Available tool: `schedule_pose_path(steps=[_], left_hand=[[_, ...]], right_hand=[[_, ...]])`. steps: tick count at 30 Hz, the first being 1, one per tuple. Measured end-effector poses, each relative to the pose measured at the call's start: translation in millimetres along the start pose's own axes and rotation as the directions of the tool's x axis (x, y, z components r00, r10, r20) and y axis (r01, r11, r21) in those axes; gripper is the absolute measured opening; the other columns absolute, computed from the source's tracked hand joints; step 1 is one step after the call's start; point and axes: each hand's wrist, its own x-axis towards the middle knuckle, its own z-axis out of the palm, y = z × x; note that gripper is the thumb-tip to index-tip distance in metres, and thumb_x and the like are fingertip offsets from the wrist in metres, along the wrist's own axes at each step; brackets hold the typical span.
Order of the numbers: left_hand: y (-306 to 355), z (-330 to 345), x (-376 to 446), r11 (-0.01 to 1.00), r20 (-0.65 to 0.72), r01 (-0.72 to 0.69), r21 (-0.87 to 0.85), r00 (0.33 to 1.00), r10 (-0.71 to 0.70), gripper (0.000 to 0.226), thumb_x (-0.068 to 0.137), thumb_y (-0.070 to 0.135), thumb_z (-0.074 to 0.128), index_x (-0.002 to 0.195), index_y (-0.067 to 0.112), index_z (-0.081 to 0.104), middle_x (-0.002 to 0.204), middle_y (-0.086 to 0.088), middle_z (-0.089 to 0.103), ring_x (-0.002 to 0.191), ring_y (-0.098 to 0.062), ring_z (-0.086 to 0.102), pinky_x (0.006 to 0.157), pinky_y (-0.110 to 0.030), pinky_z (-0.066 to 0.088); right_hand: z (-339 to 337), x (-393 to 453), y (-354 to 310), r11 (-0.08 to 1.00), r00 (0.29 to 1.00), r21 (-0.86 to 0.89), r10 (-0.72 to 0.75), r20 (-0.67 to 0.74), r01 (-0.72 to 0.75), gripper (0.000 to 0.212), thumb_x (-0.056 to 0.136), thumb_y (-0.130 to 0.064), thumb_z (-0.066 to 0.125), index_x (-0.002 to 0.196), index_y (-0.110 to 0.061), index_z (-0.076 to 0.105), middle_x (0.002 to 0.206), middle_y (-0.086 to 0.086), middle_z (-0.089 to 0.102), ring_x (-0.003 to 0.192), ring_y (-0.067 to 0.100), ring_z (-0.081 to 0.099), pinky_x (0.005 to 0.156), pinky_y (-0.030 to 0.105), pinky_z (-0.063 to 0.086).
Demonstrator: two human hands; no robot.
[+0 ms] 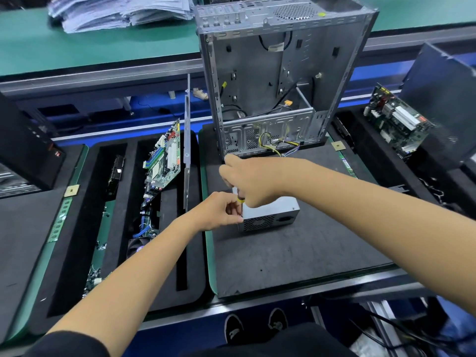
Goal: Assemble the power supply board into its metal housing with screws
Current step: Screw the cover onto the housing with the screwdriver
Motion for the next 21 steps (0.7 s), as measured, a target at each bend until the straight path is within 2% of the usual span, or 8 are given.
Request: schedule_pose_path(steps=[2,4,7,9,12,15,17,21], left_hand=[[0,-1,1,0.999,0.013,0.019,0.027,1.000,-0.019,0.012,0.078,0.015,0.076,0.079,0.011,0.065,0.076,-0.003,0.068,0.062,0.001,0.055,0.066,-0.017,0.049],[-1,-2,2,0.998,0.016,0.026,0.048,1.000,-0.027,0.012,0.078,0.017,0.076,0.078,0.012,0.065,0.073,0.002,0.064,0.061,0.002,0.055,0.066,-0.015,0.049],[2,-3,2,0.997,0.031,0.032,0.074,0.999,-0.035,0.012,0.079,0.017,0.075,0.079,0.013,0.064,0.072,0.011,0.058,0.062,0.005,0.054,0.064,-0.009,0.044],[3,-3,3,0.997,0.042,0.029,0.071,0.999,-0.032,0.012,0.079,0.015,0.074,0.081,0.009,0.064,0.072,0.009,0.059,0.060,0.003,0.052,0.063,-0.010,0.042],[8,-5,1,0.997,0.046,0.006,0.077,0.999,-0.010,0.010,0.079,0.015,0.073,0.081,0.014,0.064,0.072,0.010,0.061,0.062,0.002,0.054,0.063,-0.011,0.044],[10,-6,0,0.994,0.061,-0.002,0.106,0.998,-0.005,0.008,0.080,0.016,0.073,0.080,0.011,0.066,0.070,0.010,0.061,0.063,0.003,0.055,0.063,-0.010,0.044],[10,-6,0,0.994,0.060,-0.007,0.113,0.998,0.000,0.009,0.080,0.016,0.073,0.081,0.009,0.067,0.072,0.010,0.060,0.063,0.002,0.055,0.066,-0.011,0.044],[11,-6,-1,0.994,0.063,0.028,0.109,0.997,-0.035,0.011,0.082,0.016,0.072,0.082,0.009,0.064,0.073,0.010,0.056,0.061,0.005,0.051,0.064,-0.010,0.042]], right_hand=[[-4,1,-1,0.999,0.999,0.034,-0.031,-0.013,0.031,0.011,0.083,-0.008,0.054,0.092,-0.012,0.048,0.102,0.005,0.046,0.074,0.022,0.052,0.050,0.027,0.031],[-3,3,-5,1.000,0.995,-0.018,-0.022,-0.099,0.021,0.009,0.088,-0.016,0.058,0.086,-0.015,0.049,0.094,0.006,0.051,0.082,0.025,0.054,0.057,0.029,0.039],[2,3,-9,0.983,0.983,-0.183,-0.002,-0.185,-0.032,0.020,0.097,-0.027,0.047,0.081,-0.016,0.043,0.076,0.004,0.043,0.071,0.027,0.050,0.055,0.030,0.035],[5,3,-10,0.961,0.979,-0.270,-0.002,-0.204,-0.054,0.021,0.100,-0.028,0.040,0.085,-0.015,0.047,0.080,0.005,0.049,0.066,0.026,0.043,0.052,0.029,0.029],[3,1,-6,0.991,0.997,-0.129,0.019,-0.070,-0.028,0.020,0.097,-0.026,0.045,0.106,-0.009,0.051,0.103,0.007,0.050,0.066,0.022,0.046,0.056,0.033,0.035],[-4,0,-2,0.997,0.999,0.069,-0.034,0.022,0.032,0.015,0.084,-0.007,0.052,0.099,-0.009,0.050,0.104,0.005,0.043,0.070,0.023,0.051,0.050,0.029,0.030],[-5,1,-3,1.000,0.999,0.001,-0.029,-0.041,0.029,0.006,0.087,-0.011,0.053,0.088,-0.012,0.047,0.094,0.004,0.045,0.075,0.022,0.049,0.052,0.027,0.029],[2,5,-7,0.987,0.992,-0.155,0.011,-0.130,-0.031,0.027,0.102,-0.032,0.037,0.082,-0.014,0.043,0.077,0.006,0.042,0.066,0.025,0.042,0.049,0.031,0.025]])
